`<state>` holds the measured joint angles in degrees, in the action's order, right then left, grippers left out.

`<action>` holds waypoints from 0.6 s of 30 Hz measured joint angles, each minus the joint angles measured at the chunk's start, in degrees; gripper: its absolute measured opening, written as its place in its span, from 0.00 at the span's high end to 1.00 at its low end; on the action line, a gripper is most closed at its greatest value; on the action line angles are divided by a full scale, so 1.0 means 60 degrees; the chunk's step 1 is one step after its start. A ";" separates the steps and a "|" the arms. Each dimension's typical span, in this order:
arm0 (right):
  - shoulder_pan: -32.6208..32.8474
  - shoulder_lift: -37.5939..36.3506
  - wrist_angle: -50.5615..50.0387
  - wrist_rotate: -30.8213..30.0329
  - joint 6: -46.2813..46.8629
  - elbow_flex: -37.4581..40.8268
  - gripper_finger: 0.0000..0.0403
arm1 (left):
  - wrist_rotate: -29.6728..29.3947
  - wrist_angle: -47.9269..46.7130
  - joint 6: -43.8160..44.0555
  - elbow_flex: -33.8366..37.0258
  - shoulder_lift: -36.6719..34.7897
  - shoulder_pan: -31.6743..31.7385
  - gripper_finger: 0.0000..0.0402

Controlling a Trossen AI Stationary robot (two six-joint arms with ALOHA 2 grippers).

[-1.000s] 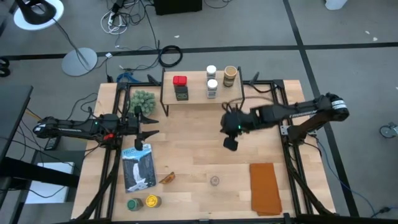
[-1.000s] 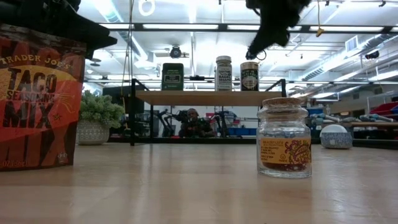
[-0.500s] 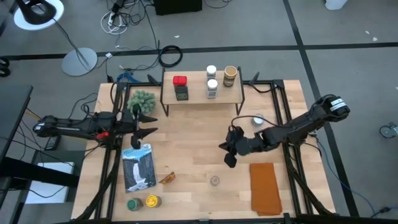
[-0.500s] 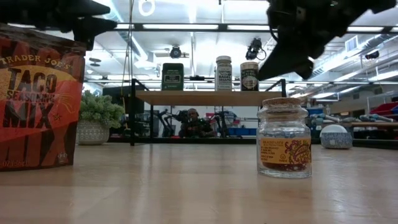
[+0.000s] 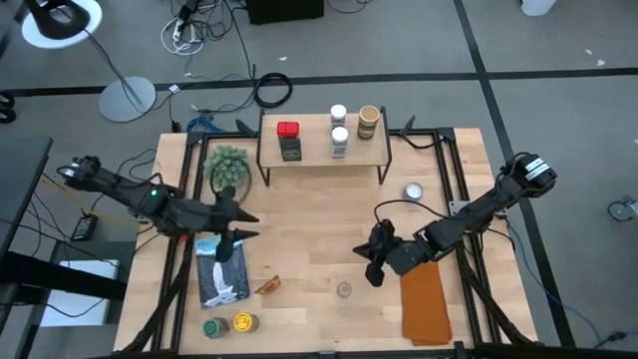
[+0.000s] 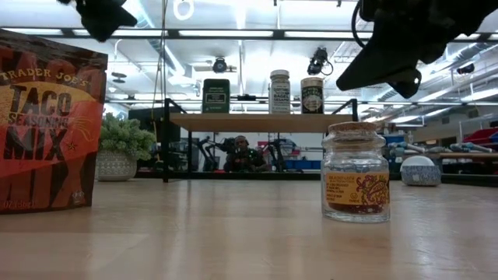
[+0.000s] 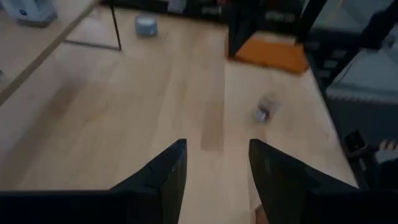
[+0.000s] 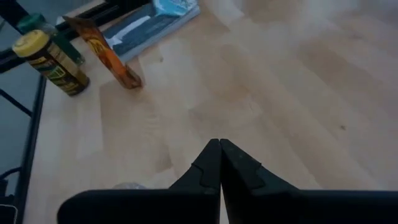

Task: Shelf spices
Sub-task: Put the yellow seasoning bottle on the shelf

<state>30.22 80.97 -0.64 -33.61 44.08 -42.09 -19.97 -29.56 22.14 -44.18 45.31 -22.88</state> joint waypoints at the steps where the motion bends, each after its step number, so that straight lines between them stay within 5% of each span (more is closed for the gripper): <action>1: 0.0091 0.0036 -0.0009 -0.0029 0.0092 -0.0004 1.00 | -0.0151 -0.0408 0.0222 -0.0364 0.0322 -0.0195 0.56; 7: 0.0555 0.0542 0.0316 -0.0103 0.0636 0.0000 1.00 | -0.0680 -0.3111 0.1644 -0.2552 0.2000 -0.0798 0.56; 18: 0.1298 0.2480 0.2434 -0.0127 0.1167 0.0000 1.00 | -0.0673 -0.2150 0.2913 -0.2959 0.3178 -0.0406 0.55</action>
<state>38.01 95.85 13.96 -34.37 51.08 -42.09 -24.01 -42.46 39.62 -61.93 64.38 -25.32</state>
